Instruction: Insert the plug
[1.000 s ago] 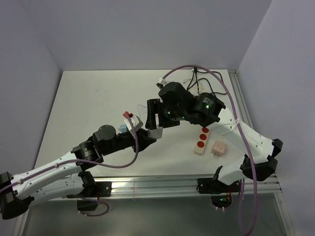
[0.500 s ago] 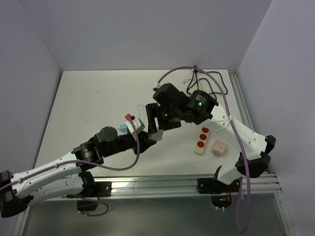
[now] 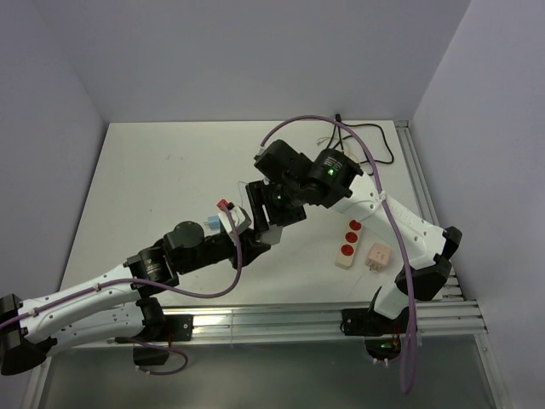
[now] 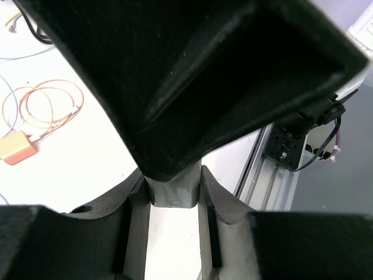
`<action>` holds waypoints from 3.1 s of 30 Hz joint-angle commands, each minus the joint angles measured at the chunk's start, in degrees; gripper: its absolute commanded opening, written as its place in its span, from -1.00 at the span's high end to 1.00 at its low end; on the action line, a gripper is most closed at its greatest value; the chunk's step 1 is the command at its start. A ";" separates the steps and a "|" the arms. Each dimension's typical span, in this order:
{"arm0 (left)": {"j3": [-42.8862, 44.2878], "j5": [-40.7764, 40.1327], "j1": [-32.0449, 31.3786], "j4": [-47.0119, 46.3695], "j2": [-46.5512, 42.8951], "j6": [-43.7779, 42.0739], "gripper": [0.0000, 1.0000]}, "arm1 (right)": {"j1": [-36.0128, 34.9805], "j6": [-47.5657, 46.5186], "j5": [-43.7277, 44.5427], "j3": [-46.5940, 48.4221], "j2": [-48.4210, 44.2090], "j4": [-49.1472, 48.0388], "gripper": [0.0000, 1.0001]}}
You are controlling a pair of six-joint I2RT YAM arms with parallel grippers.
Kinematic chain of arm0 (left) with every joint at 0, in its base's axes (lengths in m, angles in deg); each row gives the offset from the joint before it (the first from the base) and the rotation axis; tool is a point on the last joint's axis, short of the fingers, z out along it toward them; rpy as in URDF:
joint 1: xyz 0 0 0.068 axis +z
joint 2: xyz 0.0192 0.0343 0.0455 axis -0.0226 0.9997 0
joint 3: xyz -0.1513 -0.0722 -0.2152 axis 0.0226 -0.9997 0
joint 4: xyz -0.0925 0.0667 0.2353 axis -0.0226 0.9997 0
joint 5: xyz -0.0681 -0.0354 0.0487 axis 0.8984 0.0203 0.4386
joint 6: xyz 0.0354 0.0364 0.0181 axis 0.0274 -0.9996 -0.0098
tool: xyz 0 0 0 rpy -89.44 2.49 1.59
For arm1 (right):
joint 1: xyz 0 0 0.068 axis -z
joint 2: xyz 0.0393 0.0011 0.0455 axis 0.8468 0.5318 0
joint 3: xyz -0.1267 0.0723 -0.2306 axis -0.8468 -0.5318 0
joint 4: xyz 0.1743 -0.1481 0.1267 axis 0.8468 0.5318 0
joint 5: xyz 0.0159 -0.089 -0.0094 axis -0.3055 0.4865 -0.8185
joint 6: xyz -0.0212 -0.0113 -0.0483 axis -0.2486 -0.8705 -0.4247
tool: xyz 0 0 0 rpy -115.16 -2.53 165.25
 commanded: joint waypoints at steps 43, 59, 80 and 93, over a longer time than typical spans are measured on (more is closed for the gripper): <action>3.36 -5.60 -3.11 -0.93 1.30 -2.55 0.99 | 6.74 -3.25 -10.99 -6.48 -3.28 5.28 -0.61; 3.97 -7.00 -4.43 -0.06 1.65 -3.34 0.99 | 6.74 -3.34 -14.94 -7.27 -1.70 5.28 -0.40; 1.69 -12.89 -8.91 0.65 1.91 -6.86 0.99 | 7.62 -2.73 -19.25 -9.73 -2.14 5.28 -0.39; 1.95 -12.46 -10.05 1.53 3.41 -7.12 0.99 | 7.88 -3.78 -17.76 -10.34 -2.40 5.37 -0.39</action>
